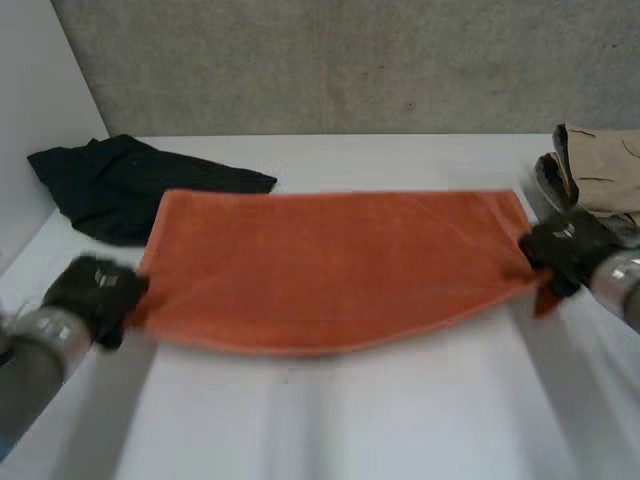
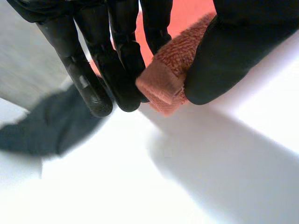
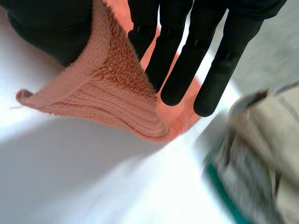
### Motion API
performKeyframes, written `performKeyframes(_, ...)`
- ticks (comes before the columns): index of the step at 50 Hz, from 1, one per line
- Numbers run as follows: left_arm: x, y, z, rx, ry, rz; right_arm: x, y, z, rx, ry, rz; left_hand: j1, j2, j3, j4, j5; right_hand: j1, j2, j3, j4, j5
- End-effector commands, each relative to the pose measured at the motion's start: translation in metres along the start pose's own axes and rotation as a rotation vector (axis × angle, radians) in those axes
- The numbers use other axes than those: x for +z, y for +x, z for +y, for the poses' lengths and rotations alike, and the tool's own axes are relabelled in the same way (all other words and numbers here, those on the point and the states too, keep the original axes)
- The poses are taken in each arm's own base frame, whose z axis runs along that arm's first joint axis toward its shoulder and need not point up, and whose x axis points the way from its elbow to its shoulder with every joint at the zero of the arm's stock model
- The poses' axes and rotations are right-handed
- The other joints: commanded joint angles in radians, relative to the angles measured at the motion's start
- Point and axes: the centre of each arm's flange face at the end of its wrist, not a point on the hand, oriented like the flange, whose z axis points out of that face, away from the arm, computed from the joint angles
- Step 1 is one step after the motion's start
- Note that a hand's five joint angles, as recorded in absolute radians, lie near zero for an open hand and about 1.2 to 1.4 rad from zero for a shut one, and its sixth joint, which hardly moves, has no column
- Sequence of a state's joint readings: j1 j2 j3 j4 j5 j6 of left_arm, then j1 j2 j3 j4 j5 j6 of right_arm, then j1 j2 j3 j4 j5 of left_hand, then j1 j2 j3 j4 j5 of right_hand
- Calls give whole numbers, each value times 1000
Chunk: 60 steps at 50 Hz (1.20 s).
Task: Fold the laundry.
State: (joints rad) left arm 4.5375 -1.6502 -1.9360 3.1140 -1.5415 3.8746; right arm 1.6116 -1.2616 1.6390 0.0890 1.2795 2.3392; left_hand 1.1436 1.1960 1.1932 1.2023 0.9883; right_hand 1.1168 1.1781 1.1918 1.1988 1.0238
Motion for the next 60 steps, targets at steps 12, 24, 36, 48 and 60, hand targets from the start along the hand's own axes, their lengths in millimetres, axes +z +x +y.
performKeyframes(12, -8, -13, -12, 94, 82, 22, -12, 1, 14, -134, -75, -30, 253, 200, 203, 194, 233, 279, 218, 204, 197, 198)
performKeyframes(24, 77, -3, -23, 60, 33, -94, 68, -2, 5, -222, 68, 71, 253, 200, 203, 194, 233, 279, 218, 204, 197, 198)
performKeyframes(36, 99, 6, -34, 48, 49, -104, 116, -3, 10, -264, 148, 129, 253, 200, 203, 194, 233, -111, -172, -186, -193, -192)
performKeyframes(48, 96, 6, -44, 39, 82, -109, 123, 10, 5, -263, 174, 195, -745, -798, -795, -804, -764, -942, -1004, -1017, -1024, -1024)
performKeyframes(60, 87, 33, -31, 60, 84, -28, 102, 25, 1, -132, 114, 152, -771, -824, -821, -830, -791, -519, -580, -594, -601, -601)
